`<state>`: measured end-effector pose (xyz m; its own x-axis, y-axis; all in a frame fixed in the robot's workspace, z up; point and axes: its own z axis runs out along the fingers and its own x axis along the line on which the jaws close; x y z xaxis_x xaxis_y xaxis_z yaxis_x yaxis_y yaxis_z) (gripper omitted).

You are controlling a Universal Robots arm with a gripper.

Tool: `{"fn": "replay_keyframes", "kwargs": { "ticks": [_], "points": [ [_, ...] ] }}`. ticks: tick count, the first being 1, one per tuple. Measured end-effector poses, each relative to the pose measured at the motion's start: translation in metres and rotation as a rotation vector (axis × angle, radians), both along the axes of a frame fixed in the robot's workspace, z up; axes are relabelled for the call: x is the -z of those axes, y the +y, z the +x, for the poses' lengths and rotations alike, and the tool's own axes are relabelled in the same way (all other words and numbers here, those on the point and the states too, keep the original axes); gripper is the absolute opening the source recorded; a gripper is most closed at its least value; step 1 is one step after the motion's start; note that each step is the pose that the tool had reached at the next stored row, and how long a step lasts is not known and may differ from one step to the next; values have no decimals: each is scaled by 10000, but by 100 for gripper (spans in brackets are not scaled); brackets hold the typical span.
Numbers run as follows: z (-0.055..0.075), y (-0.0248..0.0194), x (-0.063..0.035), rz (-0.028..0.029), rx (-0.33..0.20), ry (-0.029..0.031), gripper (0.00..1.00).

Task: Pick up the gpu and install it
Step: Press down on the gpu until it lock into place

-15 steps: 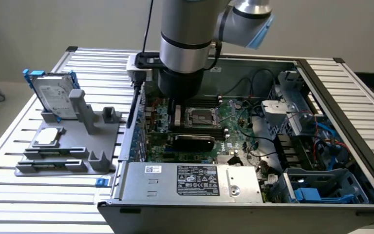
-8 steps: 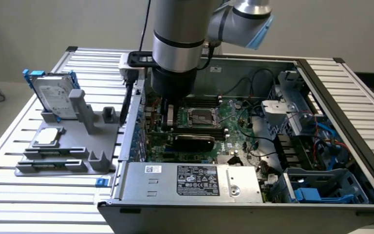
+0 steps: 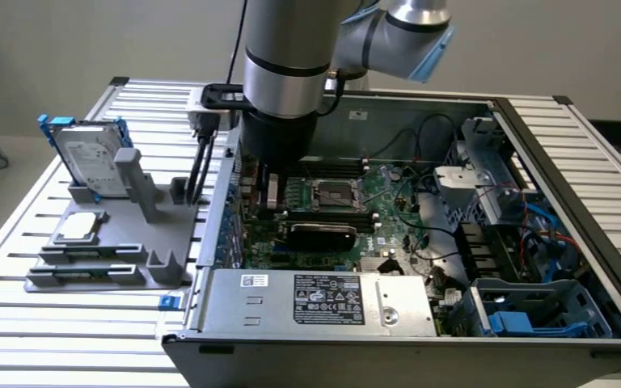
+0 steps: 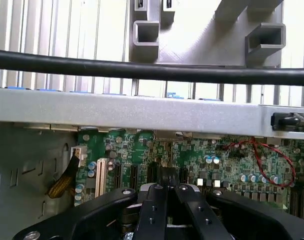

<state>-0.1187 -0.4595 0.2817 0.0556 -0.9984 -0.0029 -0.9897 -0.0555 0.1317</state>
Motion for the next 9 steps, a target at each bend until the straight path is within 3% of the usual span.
{"fn": "replay_keyframes", "kwargs": {
  "ticks": [9],
  "points": [
    [-34, 10, -54, -84, -47, 321, 11]
  ]
}}
